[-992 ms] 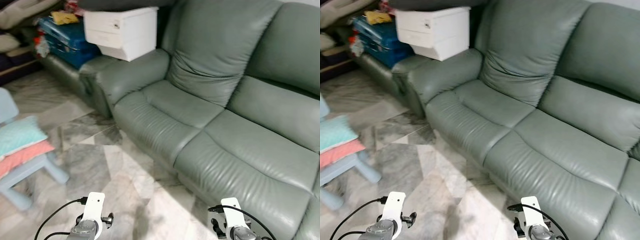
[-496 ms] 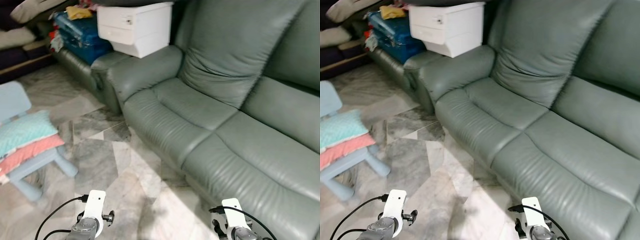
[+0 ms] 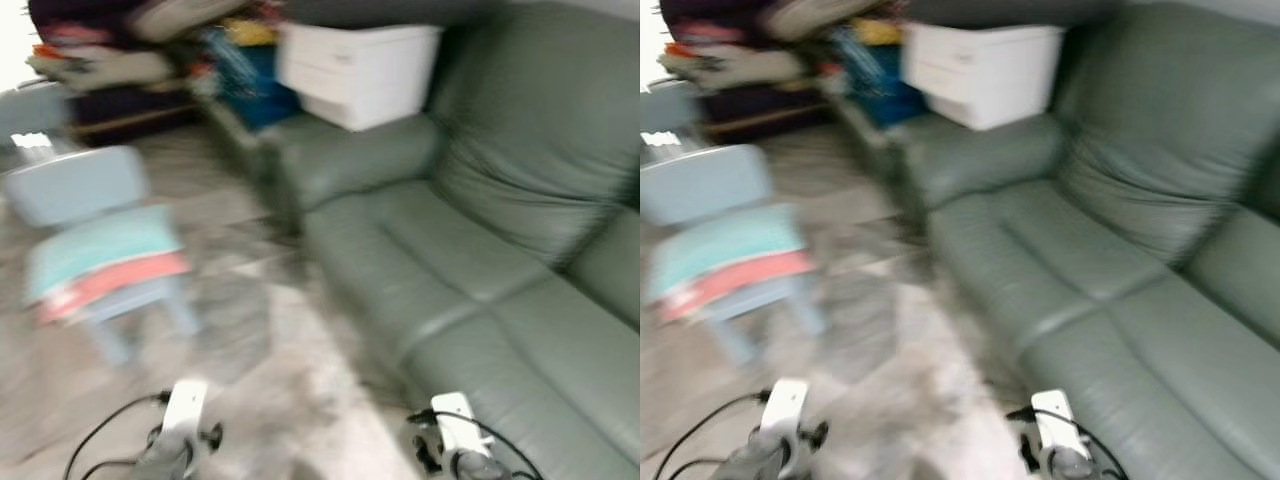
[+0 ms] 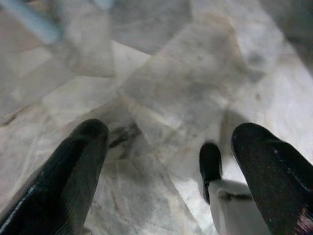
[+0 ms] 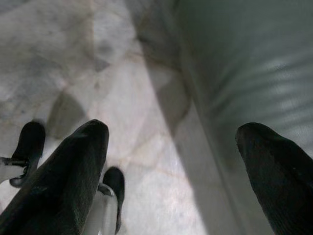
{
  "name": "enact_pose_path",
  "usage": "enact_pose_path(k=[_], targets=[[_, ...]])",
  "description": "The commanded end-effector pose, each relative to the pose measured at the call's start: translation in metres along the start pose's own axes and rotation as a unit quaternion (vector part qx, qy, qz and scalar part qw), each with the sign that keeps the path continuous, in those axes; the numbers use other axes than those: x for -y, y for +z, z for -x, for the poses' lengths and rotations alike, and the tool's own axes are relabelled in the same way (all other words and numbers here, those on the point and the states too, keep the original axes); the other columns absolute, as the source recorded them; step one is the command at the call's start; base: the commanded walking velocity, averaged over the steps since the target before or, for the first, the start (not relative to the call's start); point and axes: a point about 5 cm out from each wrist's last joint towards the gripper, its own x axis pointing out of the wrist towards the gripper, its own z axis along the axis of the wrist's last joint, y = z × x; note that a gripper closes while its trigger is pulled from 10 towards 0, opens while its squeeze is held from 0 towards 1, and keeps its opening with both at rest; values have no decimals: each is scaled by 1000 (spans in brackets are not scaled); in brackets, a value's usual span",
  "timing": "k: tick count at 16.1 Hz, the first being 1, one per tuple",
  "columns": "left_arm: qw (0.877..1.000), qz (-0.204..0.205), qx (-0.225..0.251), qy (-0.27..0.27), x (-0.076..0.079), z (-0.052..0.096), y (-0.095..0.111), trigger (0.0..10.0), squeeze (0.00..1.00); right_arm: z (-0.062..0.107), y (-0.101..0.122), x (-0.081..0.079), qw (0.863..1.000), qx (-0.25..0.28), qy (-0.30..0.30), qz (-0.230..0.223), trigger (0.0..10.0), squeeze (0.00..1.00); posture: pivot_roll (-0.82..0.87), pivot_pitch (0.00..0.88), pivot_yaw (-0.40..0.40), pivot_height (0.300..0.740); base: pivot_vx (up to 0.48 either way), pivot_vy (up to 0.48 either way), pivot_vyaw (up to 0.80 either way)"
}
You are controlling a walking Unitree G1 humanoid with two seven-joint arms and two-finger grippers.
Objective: Move the pillow to the sofa
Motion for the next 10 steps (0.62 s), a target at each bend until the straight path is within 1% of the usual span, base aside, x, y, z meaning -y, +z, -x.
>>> enact_pose_path(k=[1,5,10], targets=[[1000,-1,-8,9,-7,1,-5,10000,0,-1,3,-3,1000,4,4,-2,10000,0,-160,0,49,740,0,0,775],[1000,3,-10,15,-9,1,-6,10000,0,-1,4,-2,1000,9,3,-12,10000,0,-161,0,49,740,0,0,0],[1000,4,-10,14,-8,1,-6,10000,0,0,1,0,1000,7,2,-13,10000,0,-162,0,47,740,0,0,0]])
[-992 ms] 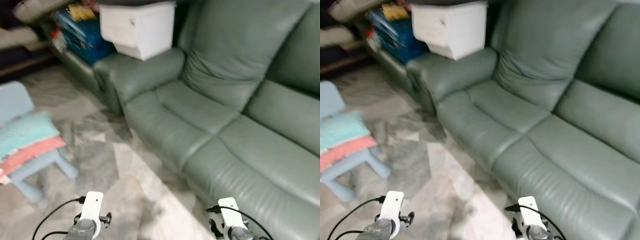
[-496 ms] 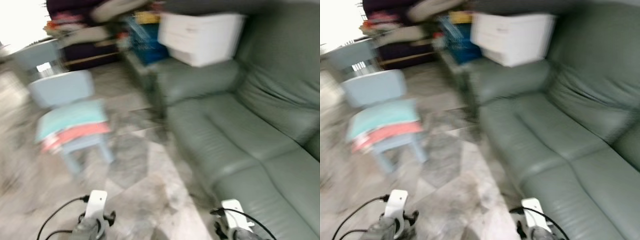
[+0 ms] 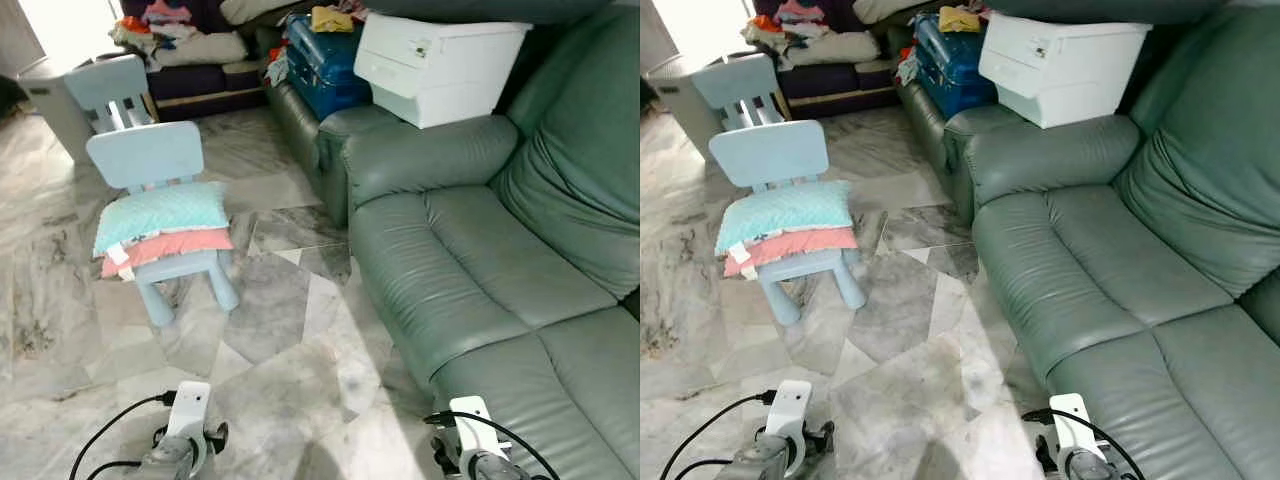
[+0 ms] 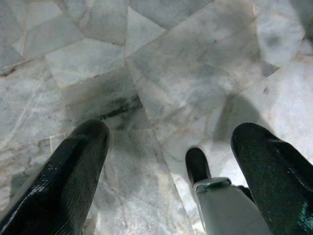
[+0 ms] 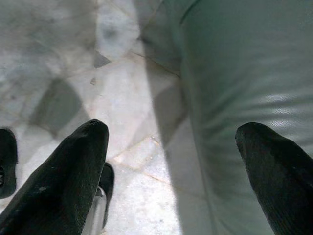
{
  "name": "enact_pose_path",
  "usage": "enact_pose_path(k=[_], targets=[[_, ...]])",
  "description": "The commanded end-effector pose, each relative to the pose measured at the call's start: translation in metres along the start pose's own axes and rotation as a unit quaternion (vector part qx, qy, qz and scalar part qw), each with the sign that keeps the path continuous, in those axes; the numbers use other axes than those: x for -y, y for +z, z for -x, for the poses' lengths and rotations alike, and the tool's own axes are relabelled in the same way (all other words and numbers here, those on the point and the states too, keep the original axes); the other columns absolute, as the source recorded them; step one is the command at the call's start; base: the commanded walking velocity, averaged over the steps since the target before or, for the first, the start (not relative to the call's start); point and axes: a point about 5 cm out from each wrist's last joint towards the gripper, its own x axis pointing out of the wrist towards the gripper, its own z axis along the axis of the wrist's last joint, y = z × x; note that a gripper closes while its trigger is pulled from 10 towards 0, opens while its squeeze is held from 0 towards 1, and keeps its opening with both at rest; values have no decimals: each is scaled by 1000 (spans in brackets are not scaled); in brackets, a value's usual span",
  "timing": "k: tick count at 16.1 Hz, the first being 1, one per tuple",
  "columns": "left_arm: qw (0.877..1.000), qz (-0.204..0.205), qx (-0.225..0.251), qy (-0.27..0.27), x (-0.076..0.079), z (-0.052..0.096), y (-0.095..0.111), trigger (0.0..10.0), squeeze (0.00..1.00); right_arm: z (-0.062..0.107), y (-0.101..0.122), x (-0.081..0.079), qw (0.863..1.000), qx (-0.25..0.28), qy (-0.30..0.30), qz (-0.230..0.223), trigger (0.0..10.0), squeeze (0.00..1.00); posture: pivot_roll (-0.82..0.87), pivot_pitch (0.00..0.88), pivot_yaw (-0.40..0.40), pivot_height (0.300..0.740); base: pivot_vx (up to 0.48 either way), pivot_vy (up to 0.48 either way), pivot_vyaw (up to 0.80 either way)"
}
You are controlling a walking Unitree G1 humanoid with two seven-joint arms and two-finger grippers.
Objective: Move the pillow to the sofa
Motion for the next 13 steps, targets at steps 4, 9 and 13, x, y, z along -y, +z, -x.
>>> enact_pose_path(k=[4,9,13], targets=[[1000,-3,1,13,-7,0,1,10000,0,0,1,-6,1000,4,9,12,10000,0,-164,0,49,740,0,0,0],[1000,-2,0,14,-7,0,1,10000,0,0,1,-6,1000,4,10,5,10000,0,-163,0,49,740,0,0,403],[1000,-4,-1,13,-7,0,1,10000,0,-1,3,-10,1000,5,11,7,10000,0,-164,0,51,740,0,157,0]])
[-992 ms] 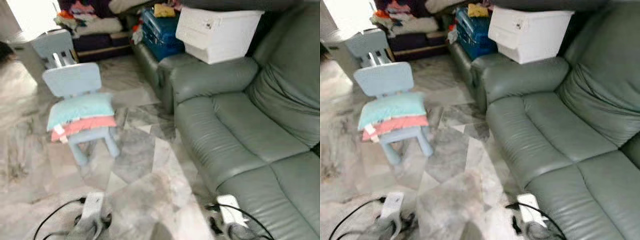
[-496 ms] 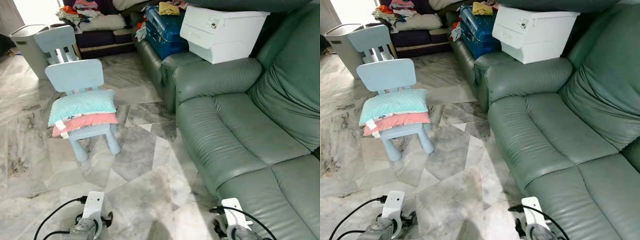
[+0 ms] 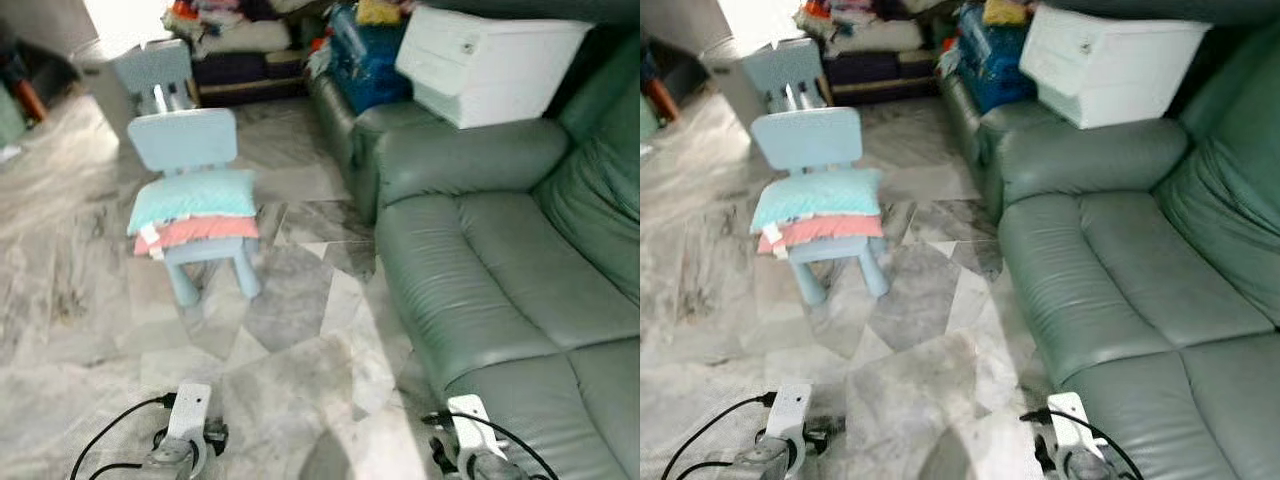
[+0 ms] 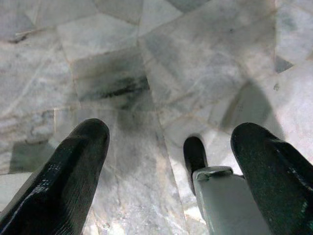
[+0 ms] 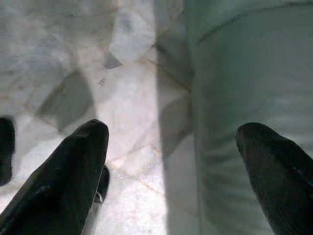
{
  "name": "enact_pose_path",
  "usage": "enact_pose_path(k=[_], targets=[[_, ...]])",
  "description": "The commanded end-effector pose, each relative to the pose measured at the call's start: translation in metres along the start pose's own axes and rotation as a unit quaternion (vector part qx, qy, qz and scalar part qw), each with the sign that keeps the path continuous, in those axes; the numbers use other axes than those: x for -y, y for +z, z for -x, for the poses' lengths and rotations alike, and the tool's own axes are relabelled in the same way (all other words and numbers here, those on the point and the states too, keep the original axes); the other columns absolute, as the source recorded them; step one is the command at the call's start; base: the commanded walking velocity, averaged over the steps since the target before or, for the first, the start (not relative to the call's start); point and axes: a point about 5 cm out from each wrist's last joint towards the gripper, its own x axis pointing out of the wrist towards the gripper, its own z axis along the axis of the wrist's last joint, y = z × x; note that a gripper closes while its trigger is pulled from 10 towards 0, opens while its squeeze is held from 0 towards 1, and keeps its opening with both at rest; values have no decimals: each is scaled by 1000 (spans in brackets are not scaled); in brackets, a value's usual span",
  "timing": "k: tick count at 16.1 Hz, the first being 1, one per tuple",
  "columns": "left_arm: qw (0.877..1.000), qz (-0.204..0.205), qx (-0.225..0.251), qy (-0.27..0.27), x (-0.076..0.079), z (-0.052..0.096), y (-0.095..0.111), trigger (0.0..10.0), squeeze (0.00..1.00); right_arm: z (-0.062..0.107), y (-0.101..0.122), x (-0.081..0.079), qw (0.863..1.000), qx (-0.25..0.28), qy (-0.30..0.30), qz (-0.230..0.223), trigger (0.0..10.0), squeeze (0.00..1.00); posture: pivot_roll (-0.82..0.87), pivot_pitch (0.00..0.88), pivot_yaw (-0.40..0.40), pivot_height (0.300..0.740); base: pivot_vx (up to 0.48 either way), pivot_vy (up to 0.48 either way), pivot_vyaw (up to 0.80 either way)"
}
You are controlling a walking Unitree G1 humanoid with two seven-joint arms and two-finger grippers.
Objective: Move the pillow to the sofa
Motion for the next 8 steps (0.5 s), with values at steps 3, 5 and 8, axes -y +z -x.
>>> enact_pose_path(k=[3,5,8], targets=[[1000,-6,-2,14,-8,0,0,10000,0,0,1,-5,1000,0,7,-3,10000,0,-164,0,50,740,0,480,0],[1000,-6,-2,15,-8,0,0,10000,0,0,-1,-2,1000,-1,6,-2,10000,0,-164,0,51,740,0,480,0],[1000,-12,-3,15,-9,1,0,10000,0,1,-5,2,1000,-4,3,-1,10000,0,-169,0,54,740,0,480,0]])
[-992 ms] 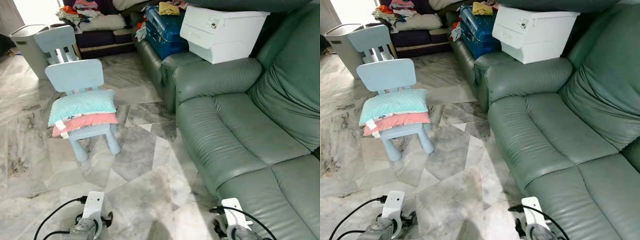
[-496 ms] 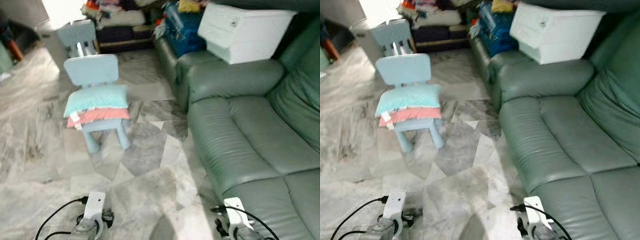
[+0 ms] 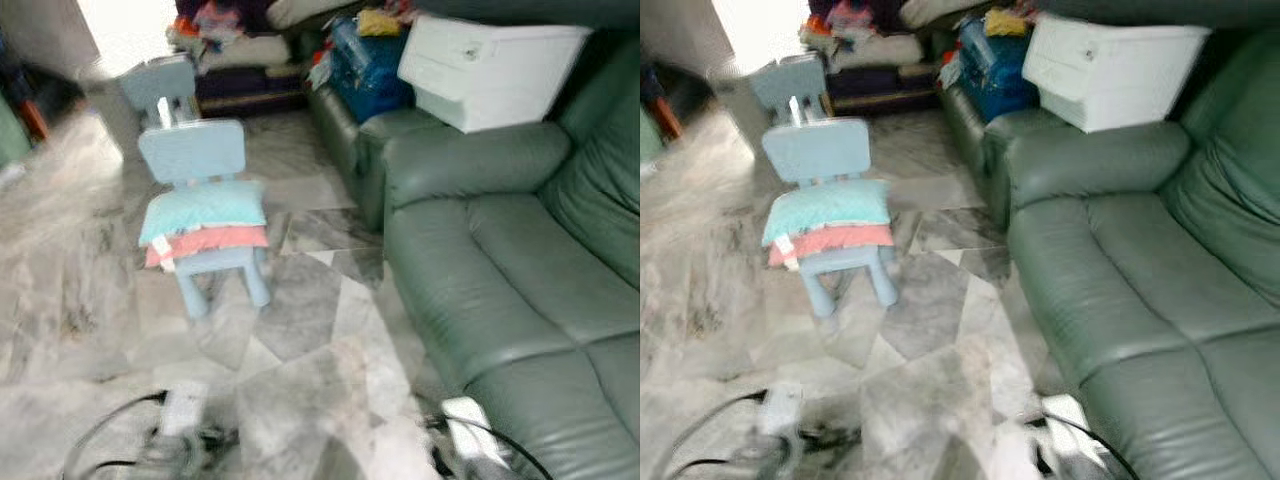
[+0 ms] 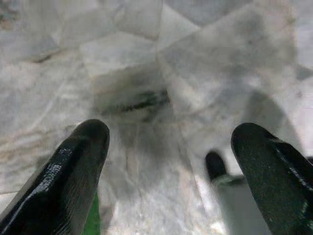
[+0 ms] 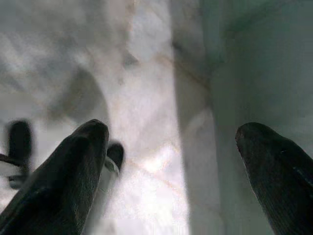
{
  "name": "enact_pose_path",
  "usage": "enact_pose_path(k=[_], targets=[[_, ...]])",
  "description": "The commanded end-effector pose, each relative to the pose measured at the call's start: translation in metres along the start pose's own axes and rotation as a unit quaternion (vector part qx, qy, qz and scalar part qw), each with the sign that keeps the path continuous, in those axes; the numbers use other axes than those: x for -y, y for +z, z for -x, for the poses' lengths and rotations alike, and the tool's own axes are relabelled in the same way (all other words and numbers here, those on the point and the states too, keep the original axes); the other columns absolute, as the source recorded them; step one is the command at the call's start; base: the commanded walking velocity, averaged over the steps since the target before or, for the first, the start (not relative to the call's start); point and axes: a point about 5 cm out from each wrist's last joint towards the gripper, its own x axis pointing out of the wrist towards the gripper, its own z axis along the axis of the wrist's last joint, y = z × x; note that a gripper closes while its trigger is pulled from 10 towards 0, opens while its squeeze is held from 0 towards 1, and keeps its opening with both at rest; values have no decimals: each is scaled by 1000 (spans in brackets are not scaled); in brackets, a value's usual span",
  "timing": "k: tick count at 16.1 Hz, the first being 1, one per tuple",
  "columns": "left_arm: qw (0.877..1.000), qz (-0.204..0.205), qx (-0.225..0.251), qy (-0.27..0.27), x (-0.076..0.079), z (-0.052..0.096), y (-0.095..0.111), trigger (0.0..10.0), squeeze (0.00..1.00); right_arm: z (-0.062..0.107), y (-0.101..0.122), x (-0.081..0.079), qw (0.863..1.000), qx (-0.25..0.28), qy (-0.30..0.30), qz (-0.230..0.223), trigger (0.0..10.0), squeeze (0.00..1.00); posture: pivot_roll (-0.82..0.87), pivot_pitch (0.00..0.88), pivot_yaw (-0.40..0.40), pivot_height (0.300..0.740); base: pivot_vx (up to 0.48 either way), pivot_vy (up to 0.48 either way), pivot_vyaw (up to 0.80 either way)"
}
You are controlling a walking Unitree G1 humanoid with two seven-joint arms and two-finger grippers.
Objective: Move the pillow to the sofa
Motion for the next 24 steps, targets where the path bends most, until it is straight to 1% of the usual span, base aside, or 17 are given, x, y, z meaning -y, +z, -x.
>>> enact_pose_path(k=[1,4,5,7,8,9,10,12,13,14,15,16,18,20,21,22,24], targets=[[1000,-11,-6,11,-10,1,-2,10000,0,-1,7,-5,1000,12,7,-2,10000,0,-170,0,57,740,0,337,0],[1000,-16,-6,13,-11,1,-2,10000,0,-1,7,-4,1000,12,5,-3,10000,0,-172,0,57,740,0,0,0],[1000,-27,-4,13,-11,1,-1,10000,0,-1,8,-4,1000,13,5,-3,10000,0,-174,0,60,740,0,0,0],[999,-32,5,16,-12,1,3,10000,0,-2,13,-8,1000,17,6,-4,10000,0,-180,0,62,740,0,0,0],[1000,-19,16,19,-14,0,8,10000,0,-2,14,-7,1000,17,3,-4,10000,0,-194,0,57,740,0,0,0],[999,-20,24,24,-15,0,11,10000,0,-3,14,-6,1000,16,0,-7,10000,0,-197,0,55,740,0,0,0],[999,-13,31,22,-16,0,16,10000,0,-3,15,-2,1000,17,-6,-14,10000,0,-214,0,35,740,0,0,0],[999,4,44,19,-20,-1,29,10000,0,-3,24,12,1000,28,-9,0,10000,0,-222,0,0,740,0,0,0],[999,7,46,18,-20,-1,31,10000,0,-3,28,16,999,32,-12,4,10000,0,-221,0,-7,740,0,0,0],[998,17,50,20,-20,-1,33,10000,0,-3,40,25,999,44,-20,4,10000,0,-226,0,-16,740,0,0,0],[998,29,52,21,-20,-1,33,10000,0,-3,46,28,998,50,-23,2,10000,0,-227,0,-17,740,0,0,0],[997,41,56,28,-22,-1,34,10000,0,-4,56,28,998,62,-23,-3,10000,0,-224,0,-14,740,0,0,0],[996,60,61,29,-23,-1,36,10000,0,-4,66,25,997,75,-22,-9,10000,0,-203,0,12,740,0,0,0],[995,63,70,31,-26,-1,39,10000,0,-5,73,18,995,94,-20,-12,10000,0,-175,0,45,740,0,0,0],[994,69,76,26,-25,-1,41,10000,0,-5,73,13,995,99,-15,-25,10000,0,-172,0,51,740,0,0,0],[995,63,76,25,-25,-1,41,10000,0,-5,71,9,994,100,-11,-30,10000,0,-167,0,53,740,255,0,0],[995,58,76,24,-25,-1,42,10000,0,-5,58,0,996,87,-1,-16,10000,0,-168,0,59,740,328,0,0]])
